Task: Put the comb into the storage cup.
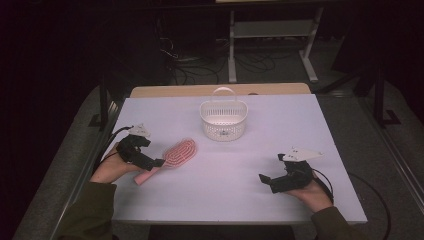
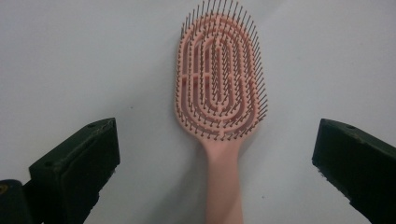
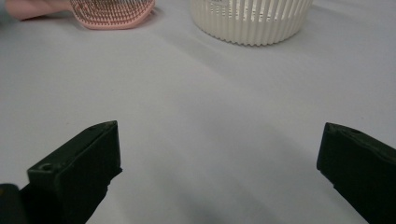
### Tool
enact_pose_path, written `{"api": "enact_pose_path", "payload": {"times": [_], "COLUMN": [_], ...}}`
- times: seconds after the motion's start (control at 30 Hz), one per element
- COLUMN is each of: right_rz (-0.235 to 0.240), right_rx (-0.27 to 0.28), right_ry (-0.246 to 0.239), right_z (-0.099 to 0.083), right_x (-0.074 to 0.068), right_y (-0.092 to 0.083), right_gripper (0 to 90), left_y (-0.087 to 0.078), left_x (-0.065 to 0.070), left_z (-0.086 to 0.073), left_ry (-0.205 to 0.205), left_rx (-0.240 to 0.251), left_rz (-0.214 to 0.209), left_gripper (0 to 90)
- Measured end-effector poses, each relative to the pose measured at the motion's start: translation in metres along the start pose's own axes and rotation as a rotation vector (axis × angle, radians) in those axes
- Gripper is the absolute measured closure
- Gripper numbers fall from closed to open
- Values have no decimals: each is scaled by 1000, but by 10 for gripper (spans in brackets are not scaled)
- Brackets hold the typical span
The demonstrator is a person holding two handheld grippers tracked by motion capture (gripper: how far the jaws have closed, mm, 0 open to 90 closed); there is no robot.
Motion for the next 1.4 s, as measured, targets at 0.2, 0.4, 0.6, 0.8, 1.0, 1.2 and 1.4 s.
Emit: {"api": "enact_pose_path", "payload": {"times": [0.2,0.4,0.6,0.8,1.0,1.2,1.4], "right_rz": [-2,-2,-1,-2,-2,-1,-3], "right_rx": [1,1,1,2,3,2,3], "right_ry": [-2,-3,-4,-4,-4,-4,-3], "right_z": [0,0,0,0,0,0,1], "right_x": [0,0,0,0,0,0,0], "right_y": [0,0,0,0,0,0,-1], "right_gripper": [0,0,0,0,0,0,0], "left_y": [4,8,11,11,15,19,23], "left_x": [0,0,-1,0,0,-1,1], "left_z": [-4,-7,-11,-13,-15,-17,-18], "left_ry": [-1,1,-1,2,10,-6,-3], "left_rx": [-21,-38,-59,-69,-92,-109,-128], "left_rz": [5,14,18,20,37,40,32], "left_gripper": [21,33,64,142,225,296,347]}}
Point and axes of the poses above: each handheld gripper's, and its own axes: y roughly forward along the jaws, z roughly out of its top, x roughly to its right, the point moved 6 cm from there along y, roughly forward along the jaws, and after that the axes turned 14 degrees about -y, right-handed, at the moved point
